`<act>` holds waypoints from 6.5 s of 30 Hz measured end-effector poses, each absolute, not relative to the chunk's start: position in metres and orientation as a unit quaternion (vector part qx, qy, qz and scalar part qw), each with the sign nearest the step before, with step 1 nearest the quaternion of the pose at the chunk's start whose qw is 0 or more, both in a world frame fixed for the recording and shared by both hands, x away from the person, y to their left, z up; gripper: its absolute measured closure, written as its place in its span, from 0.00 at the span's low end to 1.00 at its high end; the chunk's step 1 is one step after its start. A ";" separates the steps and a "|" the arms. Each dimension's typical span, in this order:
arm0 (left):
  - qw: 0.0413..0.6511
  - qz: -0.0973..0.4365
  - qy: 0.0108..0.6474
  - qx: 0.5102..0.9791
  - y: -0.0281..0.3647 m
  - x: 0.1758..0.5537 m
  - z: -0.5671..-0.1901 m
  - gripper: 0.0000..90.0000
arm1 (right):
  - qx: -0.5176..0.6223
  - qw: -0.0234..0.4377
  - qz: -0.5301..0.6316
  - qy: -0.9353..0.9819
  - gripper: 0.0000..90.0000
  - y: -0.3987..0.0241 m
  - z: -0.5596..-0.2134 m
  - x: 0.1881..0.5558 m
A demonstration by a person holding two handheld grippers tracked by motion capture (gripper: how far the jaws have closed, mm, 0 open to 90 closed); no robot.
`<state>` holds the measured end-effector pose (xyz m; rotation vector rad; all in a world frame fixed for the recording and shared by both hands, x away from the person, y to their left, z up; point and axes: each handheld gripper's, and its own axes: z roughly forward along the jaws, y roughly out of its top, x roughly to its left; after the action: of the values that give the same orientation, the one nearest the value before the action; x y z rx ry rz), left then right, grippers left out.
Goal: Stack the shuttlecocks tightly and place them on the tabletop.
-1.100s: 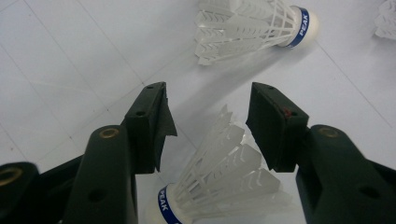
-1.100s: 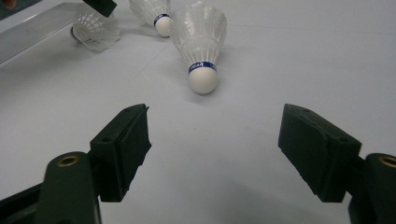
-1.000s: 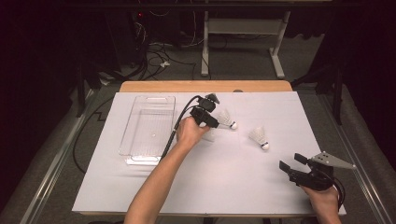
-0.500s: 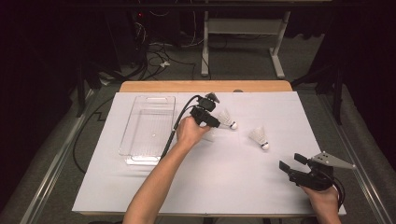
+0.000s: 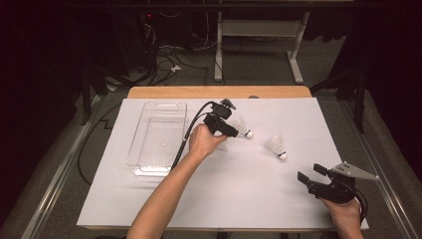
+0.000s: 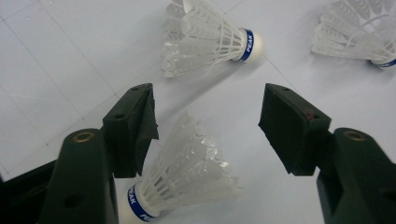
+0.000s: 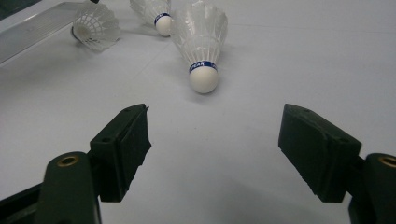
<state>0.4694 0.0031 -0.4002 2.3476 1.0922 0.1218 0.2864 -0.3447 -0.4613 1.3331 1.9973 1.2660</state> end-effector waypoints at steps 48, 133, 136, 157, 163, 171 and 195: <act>0.304 0.051 0.384 0.870 0.029 0.426 -0.390 0.40 | 0.483 0.210 0.452 0.720 0.28 -0.344 -0.462 0.287; 0.326 0.050 0.358 0.873 0.063 0.356 -0.402 0.33 | 0.482 0.210 0.451 0.721 0.28 -0.344 -0.462 0.287; 0.326 0.049 0.353 0.876 0.062 0.354 -0.403 0.32 | 0.481 0.211 0.451 0.722 0.28 -0.344 -0.462 0.287; 0.329 0.036 0.356 0.874 0.074 0.335 -0.423 0.33 | 0.482 0.211 0.449 0.722 0.28 -0.344 -0.462 0.287; 0.329 0.038 0.357 0.874 0.078 0.330 -0.425 0.33 | 0.482 0.211 0.449 0.722 0.28 -0.344 -0.462 0.287; 0.324 0.041 0.357 0.875 0.081 0.327 -0.430 0.34 | 0.483 0.211 0.447 0.722 0.28 -0.344 -0.462 0.287; 0.331 0.046 0.359 0.872 0.093 0.308 -0.435 0.35 | 0.486 0.212 0.446 0.722 0.28 -0.344 -0.462 0.286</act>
<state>0.3083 0.0934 -0.4352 2.2786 0.9378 0.1212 0.2864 -0.3436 -0.4622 1.3493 2.0049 1.2378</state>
